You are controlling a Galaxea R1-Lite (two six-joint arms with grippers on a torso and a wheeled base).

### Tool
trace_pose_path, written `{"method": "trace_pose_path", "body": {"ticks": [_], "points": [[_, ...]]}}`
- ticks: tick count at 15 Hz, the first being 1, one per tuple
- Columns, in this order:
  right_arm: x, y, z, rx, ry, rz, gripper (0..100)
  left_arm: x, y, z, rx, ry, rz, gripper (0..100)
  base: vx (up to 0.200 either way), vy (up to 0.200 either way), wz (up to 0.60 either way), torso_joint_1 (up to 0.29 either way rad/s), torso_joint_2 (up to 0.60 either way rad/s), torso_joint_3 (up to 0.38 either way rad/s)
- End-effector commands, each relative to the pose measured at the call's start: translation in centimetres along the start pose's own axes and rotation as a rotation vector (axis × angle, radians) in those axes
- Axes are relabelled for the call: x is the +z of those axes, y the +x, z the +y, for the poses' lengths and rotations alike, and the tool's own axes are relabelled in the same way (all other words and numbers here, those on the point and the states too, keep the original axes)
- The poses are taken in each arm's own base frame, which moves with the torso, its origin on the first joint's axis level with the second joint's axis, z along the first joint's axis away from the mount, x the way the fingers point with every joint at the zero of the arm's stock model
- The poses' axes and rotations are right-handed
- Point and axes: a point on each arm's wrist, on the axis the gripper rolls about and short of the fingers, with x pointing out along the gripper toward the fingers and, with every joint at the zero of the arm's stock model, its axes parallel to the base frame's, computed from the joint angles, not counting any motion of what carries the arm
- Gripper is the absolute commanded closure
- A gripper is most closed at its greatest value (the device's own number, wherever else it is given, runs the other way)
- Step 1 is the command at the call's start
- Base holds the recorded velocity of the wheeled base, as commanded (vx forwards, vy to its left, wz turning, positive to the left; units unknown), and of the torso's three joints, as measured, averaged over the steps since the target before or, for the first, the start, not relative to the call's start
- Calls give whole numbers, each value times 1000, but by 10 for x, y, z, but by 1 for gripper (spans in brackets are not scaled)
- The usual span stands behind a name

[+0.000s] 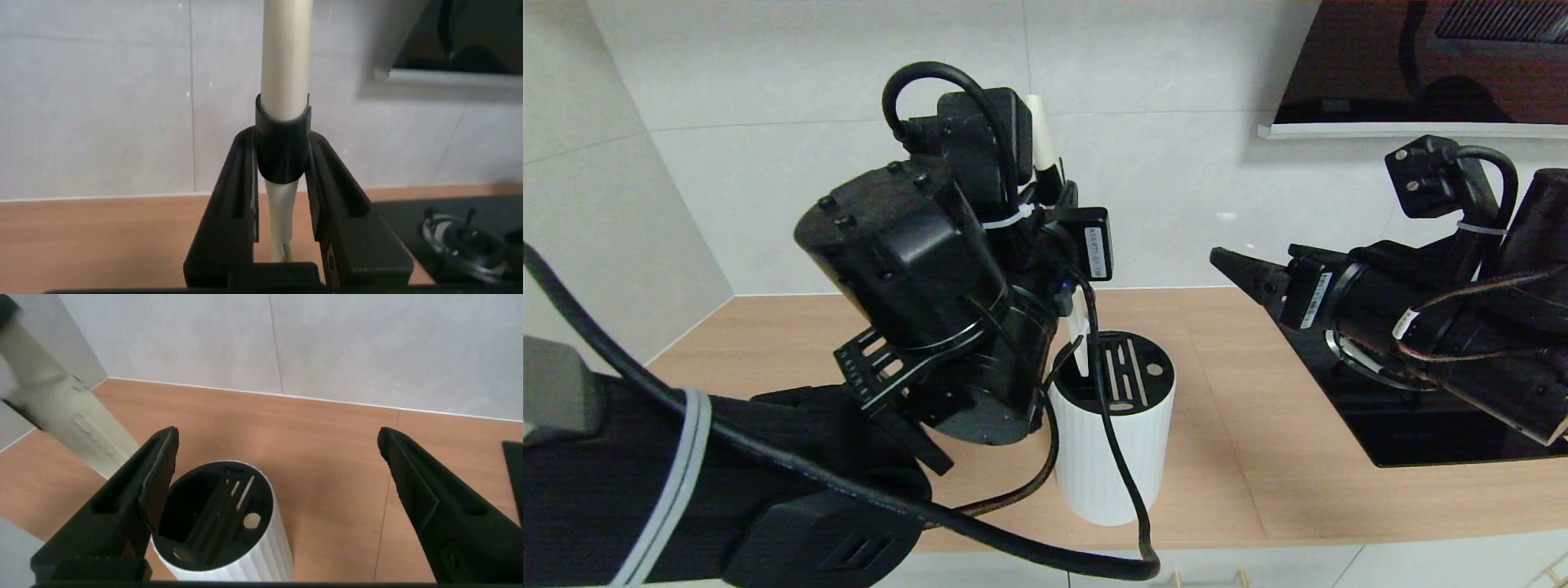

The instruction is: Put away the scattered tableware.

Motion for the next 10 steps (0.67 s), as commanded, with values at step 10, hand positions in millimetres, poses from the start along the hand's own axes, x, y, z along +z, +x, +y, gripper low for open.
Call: {"method": "trace_pose_path", "body": {"ticks": [10], "points": [[-3,0,0,-3,-4,11,0,-32,8,-9,-5,15,55,100,0,0,0,0,0,0]]}}
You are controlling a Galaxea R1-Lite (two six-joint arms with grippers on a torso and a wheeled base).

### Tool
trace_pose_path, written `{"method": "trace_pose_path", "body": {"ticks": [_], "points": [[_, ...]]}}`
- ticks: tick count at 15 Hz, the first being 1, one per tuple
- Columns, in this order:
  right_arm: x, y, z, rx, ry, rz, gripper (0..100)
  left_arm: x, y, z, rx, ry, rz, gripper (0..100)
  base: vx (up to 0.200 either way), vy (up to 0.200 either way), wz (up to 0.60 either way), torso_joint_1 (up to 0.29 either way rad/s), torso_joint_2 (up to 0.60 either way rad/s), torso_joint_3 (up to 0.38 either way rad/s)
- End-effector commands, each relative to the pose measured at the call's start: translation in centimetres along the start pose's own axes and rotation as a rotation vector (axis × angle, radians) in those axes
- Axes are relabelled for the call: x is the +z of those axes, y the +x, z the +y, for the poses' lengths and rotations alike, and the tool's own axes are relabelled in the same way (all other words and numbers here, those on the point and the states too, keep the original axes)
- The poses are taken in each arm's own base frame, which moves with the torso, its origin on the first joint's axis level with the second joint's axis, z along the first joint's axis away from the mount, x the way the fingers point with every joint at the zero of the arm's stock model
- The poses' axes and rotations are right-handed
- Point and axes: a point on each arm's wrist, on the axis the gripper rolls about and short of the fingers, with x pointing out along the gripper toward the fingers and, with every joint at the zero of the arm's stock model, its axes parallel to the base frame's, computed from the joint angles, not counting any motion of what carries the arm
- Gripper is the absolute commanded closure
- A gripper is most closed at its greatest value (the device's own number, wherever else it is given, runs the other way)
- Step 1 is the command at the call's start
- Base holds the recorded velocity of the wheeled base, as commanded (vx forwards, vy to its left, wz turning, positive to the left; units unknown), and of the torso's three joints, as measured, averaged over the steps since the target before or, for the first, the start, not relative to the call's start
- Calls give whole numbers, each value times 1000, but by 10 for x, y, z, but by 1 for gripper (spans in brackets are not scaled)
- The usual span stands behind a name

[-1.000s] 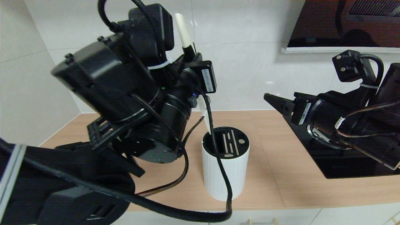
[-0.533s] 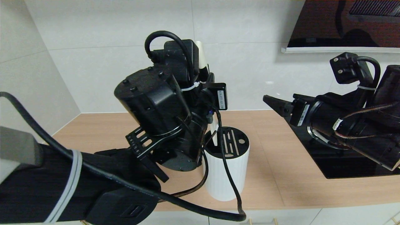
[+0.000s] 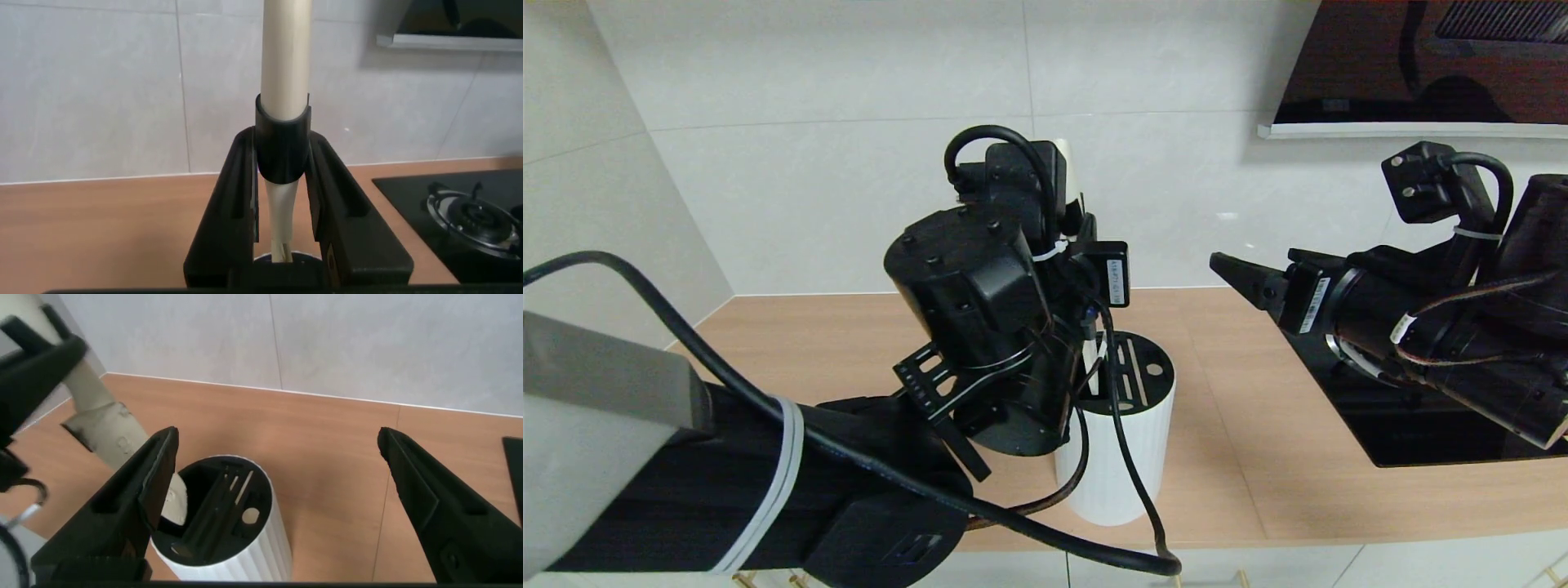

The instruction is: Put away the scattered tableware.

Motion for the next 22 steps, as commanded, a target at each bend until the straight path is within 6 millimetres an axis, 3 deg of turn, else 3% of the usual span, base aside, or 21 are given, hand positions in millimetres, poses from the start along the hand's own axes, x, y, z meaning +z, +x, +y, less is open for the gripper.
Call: {"method": "trace_pose_path", "body": {"ticks": [1,15,22], "points": [[-1,0,0,1,0,3,0,-10,2,-2,0,10,18,100,0,0,0,0,0,0],[-6,3,0,-2,-5,21,0,-73,1,-5,-3,99,160,100,0,0,0,0,0,0],[-7,4,0,-2,-5,24,0,-94,-7,-10,-24,142,216,100,0,0,0,0,0,0]]}}
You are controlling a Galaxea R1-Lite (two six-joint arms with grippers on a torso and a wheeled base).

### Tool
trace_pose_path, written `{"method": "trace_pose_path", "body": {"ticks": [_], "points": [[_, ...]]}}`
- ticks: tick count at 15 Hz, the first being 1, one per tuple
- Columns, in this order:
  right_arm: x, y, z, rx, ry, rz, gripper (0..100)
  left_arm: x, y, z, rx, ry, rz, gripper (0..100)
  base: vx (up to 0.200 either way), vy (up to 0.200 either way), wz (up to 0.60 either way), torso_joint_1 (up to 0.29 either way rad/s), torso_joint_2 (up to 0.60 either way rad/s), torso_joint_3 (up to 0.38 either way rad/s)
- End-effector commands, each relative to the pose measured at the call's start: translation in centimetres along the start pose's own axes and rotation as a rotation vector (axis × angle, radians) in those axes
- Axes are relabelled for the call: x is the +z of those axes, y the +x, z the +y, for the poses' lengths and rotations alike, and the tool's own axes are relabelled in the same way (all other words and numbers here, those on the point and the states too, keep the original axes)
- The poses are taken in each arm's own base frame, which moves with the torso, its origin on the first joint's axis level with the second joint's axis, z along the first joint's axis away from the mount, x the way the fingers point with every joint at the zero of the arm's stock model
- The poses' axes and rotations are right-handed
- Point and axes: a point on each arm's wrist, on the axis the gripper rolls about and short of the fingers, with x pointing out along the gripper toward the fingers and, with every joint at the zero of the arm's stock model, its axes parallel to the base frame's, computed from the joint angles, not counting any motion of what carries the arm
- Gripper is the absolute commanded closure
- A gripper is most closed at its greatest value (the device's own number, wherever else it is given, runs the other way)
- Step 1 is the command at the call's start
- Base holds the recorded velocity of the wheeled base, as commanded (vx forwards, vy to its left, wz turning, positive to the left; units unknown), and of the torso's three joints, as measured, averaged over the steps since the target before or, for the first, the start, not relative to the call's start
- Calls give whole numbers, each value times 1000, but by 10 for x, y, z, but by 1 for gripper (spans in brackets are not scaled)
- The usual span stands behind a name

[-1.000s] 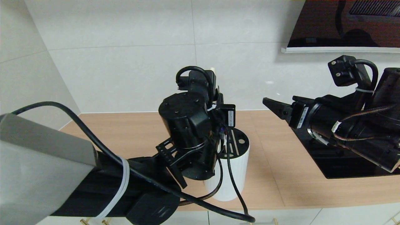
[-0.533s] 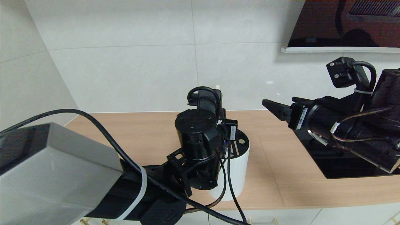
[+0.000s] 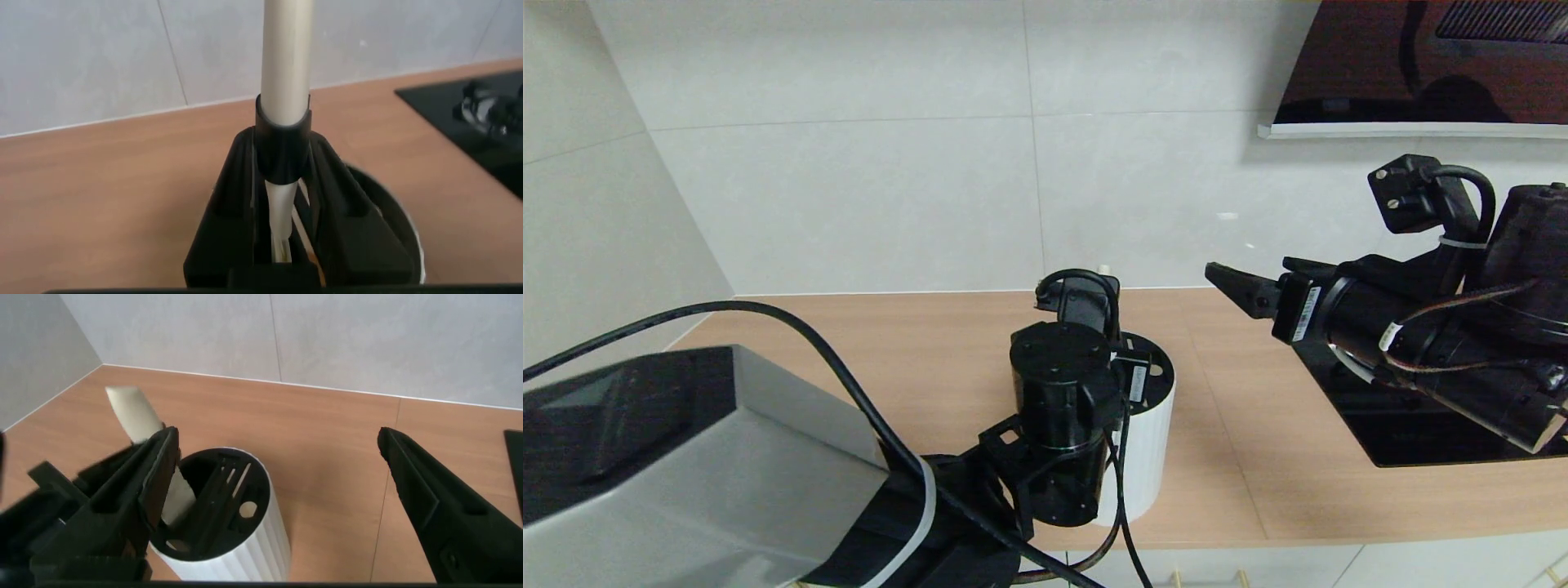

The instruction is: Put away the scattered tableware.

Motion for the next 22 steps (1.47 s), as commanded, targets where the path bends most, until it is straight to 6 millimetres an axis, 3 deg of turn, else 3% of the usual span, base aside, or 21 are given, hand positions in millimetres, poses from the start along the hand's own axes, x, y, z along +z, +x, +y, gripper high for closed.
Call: {"method": "trace_pose_path", "body": {"ticks": [1,7,8,15,18,20,22], "points": [[-1,0,0,1,0,3,0,-6,0,-2,-3,10,12,100,0,0,0,0,0,0],[-2,1,0,0,-1,6,0,-6,0,-2,-3,7,11,100,0,0,0,0,0,0],[-1,1,0,0,0,5,0,-6,0,-2,-3,6,11,0,0,0,0,0,0,0],[-2,1,0,0,-1,6,0,-2,0,-1,-1,-4,2,0,0,0,0,0,0,0],[2,-1,0,2,2,-7,0,59,-28,28,-27,-118,-140,0,0,0,0,0,0,0],[6,-4,0,3,2,-25,0,88,-56,49,-115,-139,-200,0,0,0,0,0,0,0],[20,-17,0,-4,-33,-78,0,118,-98,82,-206,-113,-276,0,0,0,0,0,0,0]]}}
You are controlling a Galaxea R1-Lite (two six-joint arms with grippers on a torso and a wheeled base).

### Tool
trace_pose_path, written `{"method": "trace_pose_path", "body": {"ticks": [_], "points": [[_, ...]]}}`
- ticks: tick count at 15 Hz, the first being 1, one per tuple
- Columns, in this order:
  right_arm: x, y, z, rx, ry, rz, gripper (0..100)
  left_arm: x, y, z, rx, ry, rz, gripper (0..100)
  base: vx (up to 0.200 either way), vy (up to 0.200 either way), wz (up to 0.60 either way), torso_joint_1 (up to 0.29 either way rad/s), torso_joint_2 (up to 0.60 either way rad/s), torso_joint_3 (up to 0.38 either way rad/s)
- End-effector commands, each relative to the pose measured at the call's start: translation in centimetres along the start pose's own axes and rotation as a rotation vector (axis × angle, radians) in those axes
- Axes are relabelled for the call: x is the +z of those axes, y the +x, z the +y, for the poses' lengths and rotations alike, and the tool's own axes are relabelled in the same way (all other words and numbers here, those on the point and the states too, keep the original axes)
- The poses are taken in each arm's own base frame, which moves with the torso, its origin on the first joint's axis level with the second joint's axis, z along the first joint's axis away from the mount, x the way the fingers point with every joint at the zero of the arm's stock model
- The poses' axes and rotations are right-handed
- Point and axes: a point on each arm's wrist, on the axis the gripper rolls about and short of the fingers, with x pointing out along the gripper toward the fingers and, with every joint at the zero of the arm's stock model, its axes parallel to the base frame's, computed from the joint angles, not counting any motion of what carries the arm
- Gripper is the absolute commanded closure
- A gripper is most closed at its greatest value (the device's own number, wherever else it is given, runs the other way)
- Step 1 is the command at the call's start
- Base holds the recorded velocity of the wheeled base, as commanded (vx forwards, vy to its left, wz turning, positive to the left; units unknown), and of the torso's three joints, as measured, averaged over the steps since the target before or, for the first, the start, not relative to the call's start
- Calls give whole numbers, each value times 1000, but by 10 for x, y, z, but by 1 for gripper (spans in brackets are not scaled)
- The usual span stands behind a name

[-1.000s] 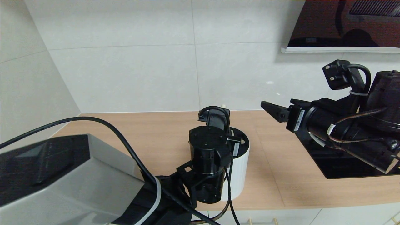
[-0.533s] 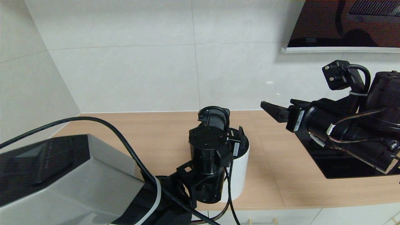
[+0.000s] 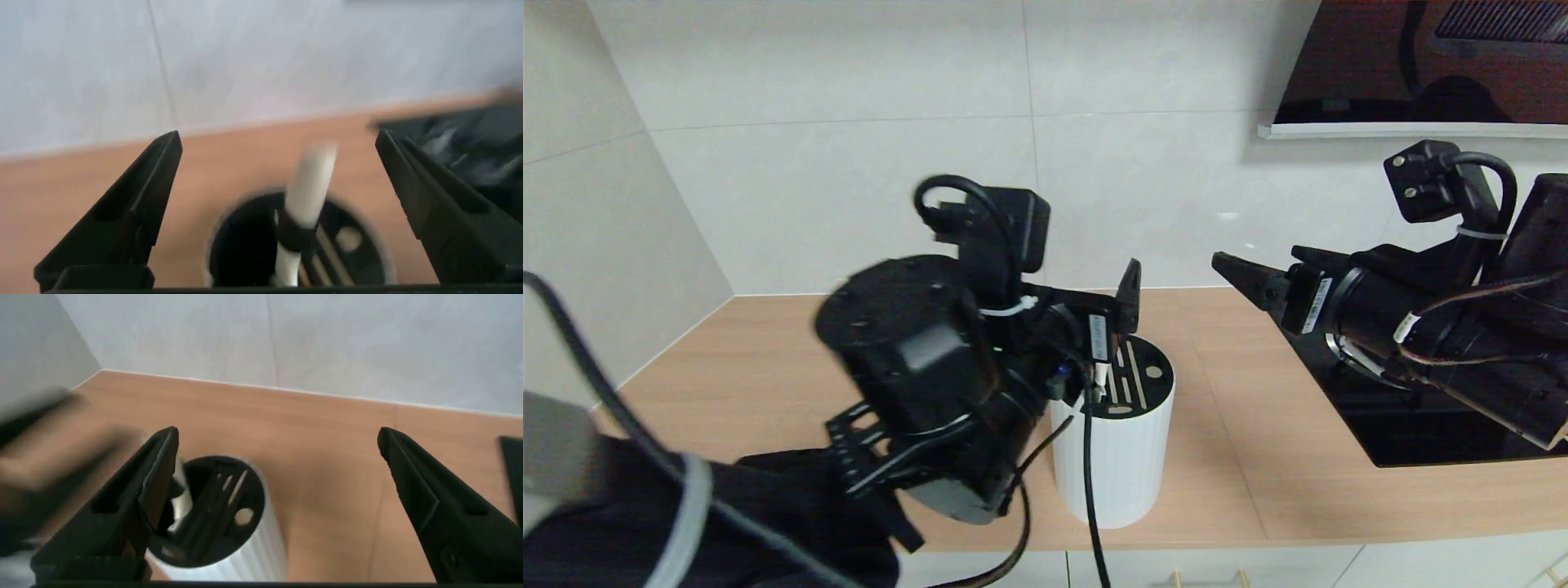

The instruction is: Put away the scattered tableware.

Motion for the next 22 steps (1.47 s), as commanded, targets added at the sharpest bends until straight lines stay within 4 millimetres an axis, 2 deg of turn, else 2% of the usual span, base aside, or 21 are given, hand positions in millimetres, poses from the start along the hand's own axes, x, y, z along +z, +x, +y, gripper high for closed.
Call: {"method": "trace_pose_path", "body": {"ticks": [1,2,3,5,6,7,9,12,13,14,17,20,22], "points": [[21,-20,-2,4,-12,-80,0,66,-60,41,-73,-16,-134,0,0,0,0,0,0,0],[26,-29,-3,4,-8,-101,0,73,-67,51,-50,-15,-146,0,0,0,0,0,0,0],[29,-55,-13,-20,-7,-126,0,80,-82,85,51,16,-141,0,0,0,0,0,0,0],[33,-92,-29,-69,-15,-181,0,85,-108,113,126,41,-136,0,0,0,0,0,0,0],[36,-121,-38,-105,-19,-231,0,87,-132,127,164,57,-127,0,0,0,0,0,0,0],[34,-132,-41,-125,-28,-240,0,88,-143,131,172,62,-124,0,0,0,0,0,0,0],[20,-188,-50,-200,-64,-267,0,85,-191,155,273,105,-75,0,0,0,0,0,0,0],[-3,-249,-49,-215,-64,-215,0,76,-253,167,318,128,-60,0,0,0,0,0,0,0],[-6,-254,-49,-223,-64,-209,0,75,-259,168,324,132,-57,0,0,0,0,0,0,0],[-13,-271,-48,-262,-68,-220,0,67,-286,169,350,143,-50,0,0,0,0,0,0,0],[-27,-299,-41,-383,-98,-284,0,50,-323,165,401,153,-84,0,0,0,0,0,0,0],[-39,-317,-33,-403,-126,-312,0,39,-343,160,447,164,-107,0,0,0,0,0,0,0],[-40,-317,-33,-429,-148,-310,0,41,-343,158,502,168,-121,0,0,0,0,0,0,0]]}}
